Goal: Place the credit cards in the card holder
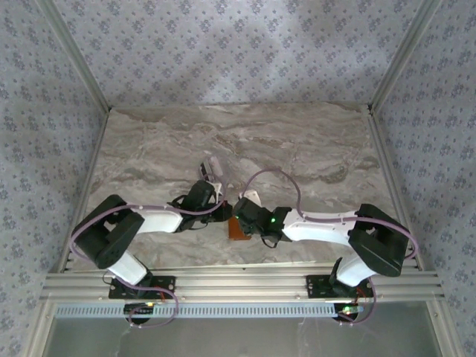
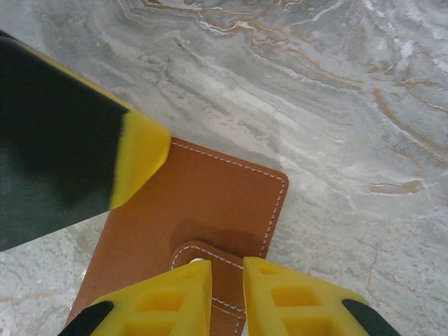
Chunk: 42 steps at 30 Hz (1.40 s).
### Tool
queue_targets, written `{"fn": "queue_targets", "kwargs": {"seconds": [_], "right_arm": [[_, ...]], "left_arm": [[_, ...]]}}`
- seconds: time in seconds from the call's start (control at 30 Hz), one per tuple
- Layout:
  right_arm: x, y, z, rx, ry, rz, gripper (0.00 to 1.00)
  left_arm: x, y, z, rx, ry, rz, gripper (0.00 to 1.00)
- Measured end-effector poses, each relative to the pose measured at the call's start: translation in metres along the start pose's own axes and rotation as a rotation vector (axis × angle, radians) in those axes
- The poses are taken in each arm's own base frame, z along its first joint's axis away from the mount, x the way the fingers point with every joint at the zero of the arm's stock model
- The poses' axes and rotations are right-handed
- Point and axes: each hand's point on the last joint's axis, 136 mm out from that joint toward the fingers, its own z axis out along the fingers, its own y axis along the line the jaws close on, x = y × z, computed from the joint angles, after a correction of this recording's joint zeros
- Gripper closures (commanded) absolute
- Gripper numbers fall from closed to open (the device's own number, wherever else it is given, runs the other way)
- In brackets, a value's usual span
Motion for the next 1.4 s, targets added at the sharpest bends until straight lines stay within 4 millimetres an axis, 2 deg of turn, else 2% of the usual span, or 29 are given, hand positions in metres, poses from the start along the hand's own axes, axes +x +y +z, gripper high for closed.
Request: {"fn": "queue_targets", "kwargs": {"seconds": [0.23, 0.33, 0.8, 0.9, 1.27, 1.4], "right_arm": [[0.013, 0.004, 0.016, 0.008, 0.060, -0.027, 0.68], [0.011, 0.006, 0.021, 0.015, 0.068, -0.038, 0.65], [0.007, 0.007, 0.031, 0.079, 0.036, -0.054, 0.66], [0.007, 0.008, 0.032, 0.092, 0.020, -0.057, 0.70], [0.001, 0.009, 0.031, 0.097, -0.021, -0.034, 1.00], [-0.002, 0.004, 0.025, 0.098, -0.025, -0.033, 1.00]], "left_arm": [[-0.006, -0.006, 0.008, 0.032, -0.021, 0.006, 0.97], [-0.008, -0.007, 0.010, 0.038, -0.031, 0.007, 0.97], [-0.008, -0.006, 0.009, 0.048, -0.057, 0.002, 0.98], [-0.009, -0.005, 0.009, 0.043, -0.062, 0.002, 0.98], [-0.010, -0.002, 0.009, 0.035, -0.090, -0.011, 0.99], [-0.009, -0.002, 0.009, 0.040, -0.105, -0.018, 1.00]]}}
